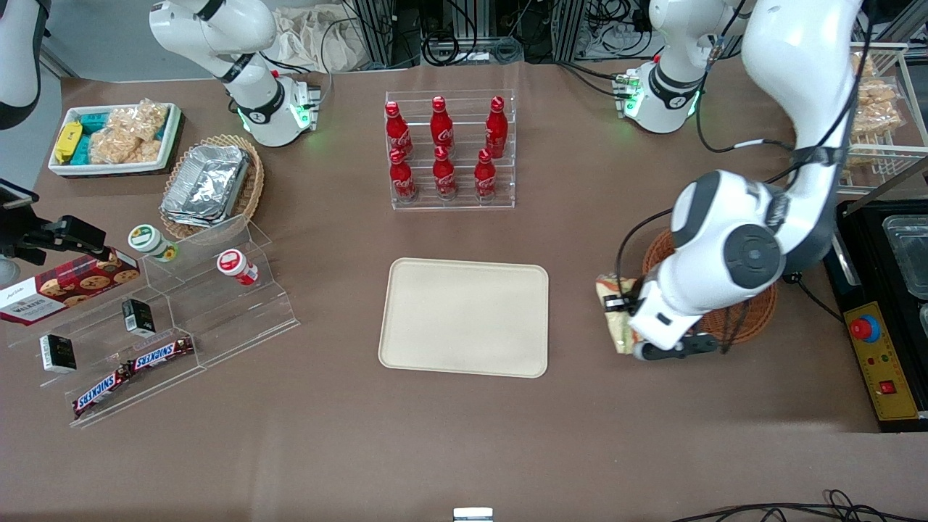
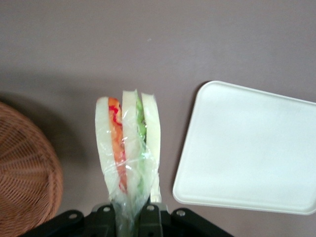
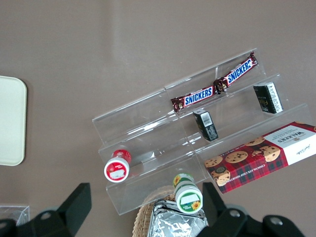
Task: Place sandwich from basket to tray
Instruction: 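Lift the sandwich out of the basket and carry it toward the tray, then lower the sandwich onto the cream tray and open the left gripper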
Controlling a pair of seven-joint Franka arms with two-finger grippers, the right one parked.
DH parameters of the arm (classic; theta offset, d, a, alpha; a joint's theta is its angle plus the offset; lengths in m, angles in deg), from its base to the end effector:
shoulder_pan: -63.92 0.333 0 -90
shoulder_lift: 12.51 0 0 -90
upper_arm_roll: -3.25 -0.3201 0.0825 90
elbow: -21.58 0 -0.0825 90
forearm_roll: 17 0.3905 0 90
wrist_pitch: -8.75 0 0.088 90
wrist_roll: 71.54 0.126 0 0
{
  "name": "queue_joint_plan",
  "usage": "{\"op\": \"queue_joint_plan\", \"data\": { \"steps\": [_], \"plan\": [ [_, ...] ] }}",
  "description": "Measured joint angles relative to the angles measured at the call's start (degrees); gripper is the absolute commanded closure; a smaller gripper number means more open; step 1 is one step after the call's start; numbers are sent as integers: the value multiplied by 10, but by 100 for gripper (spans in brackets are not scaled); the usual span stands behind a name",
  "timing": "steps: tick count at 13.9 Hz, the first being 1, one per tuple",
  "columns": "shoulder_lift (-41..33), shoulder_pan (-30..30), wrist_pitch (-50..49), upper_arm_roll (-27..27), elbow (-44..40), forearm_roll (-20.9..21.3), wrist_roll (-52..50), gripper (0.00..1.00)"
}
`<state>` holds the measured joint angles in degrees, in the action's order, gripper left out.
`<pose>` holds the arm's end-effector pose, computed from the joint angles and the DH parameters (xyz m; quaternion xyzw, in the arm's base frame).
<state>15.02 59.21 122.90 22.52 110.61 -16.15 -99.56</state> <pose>0.6417 -0.2520 0.3638 0.9963 0.0491 -0.0378 0.0594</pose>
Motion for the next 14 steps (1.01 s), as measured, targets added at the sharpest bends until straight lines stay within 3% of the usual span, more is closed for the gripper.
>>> {"op": "queue_joint_plan", "data": {
  "steps": [6, 10, 14],
  "plan": [
    [78, -95, 24, 1, -48, 42, -61, 100],
    [143, -131, 78, 0, -62, 48, -90, 100],
    [178, -135, 102, -5, -65, 51, -91, 88]
  ]
}}
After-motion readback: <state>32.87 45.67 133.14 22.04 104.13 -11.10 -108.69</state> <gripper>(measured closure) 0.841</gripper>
